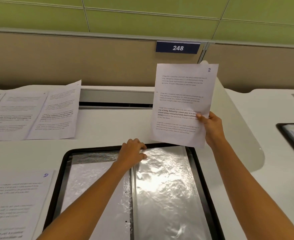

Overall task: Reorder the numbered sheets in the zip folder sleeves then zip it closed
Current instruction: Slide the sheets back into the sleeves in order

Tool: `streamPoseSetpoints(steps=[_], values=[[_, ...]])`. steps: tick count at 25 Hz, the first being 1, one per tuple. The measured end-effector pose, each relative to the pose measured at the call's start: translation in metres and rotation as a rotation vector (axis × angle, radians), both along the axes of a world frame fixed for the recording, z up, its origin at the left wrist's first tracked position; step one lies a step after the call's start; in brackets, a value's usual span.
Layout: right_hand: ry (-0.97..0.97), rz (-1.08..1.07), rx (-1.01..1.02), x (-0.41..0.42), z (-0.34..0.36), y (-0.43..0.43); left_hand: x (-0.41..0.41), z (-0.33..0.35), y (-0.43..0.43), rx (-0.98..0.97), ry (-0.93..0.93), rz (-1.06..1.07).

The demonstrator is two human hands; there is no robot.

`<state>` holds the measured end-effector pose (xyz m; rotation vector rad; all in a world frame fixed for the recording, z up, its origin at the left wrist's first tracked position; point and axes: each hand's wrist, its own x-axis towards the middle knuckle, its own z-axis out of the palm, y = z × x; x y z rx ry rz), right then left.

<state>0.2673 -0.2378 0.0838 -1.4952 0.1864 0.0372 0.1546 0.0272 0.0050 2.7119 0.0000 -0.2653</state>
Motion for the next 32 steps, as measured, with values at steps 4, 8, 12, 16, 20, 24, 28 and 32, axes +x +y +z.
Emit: streamPoseSetpoints(steps=[4, 8, 12, 16, 20, 24, 28, 32], values=[[0.014, 0.057, 0.016, -0.002, -0.005, 0.000, 0.004, 0.001, -0.003, -0.134, -0.056, 0.132], [0.011, 0.119, 0.025, 0.003, -0.006, 0.008, 0.001, 0.003, -0.003, -0.167, -0.139, 0.151], [-0.009, 0.177, 0.008, 0.012, -0.008, 0.015, -0.004, 0.002, -0.001, -0.065, -0.251, 0.117], [-0.012, 0.212, 0.011, 0.020, -0.012, 0.021, -0.011, -0.007, 0.000, 0.008, -0.352, 0.067], [-0.025, 0.253, 0.015, 0.027, -0.009, 0.026, -0.026, -0.015, -0.002, 0.003, -0.460, 0.089], [-0.015, 0.327, -0.018, 0.039, -0.002, 0.030, -0.037, -0.019, -0.002, -0.059, -0.496, 0.155], [0.014, 0.430, -0.074, 0.046, 0.001, 0.038, -0.043, -0.021, -0.004, -0.089, -0.509, 0.178], [-0.022, 0.459, -0.172, 0.046, -0.007, 0.052, -0.043, -0.023, -0.004, -0.101, -0.519, 0.196]])
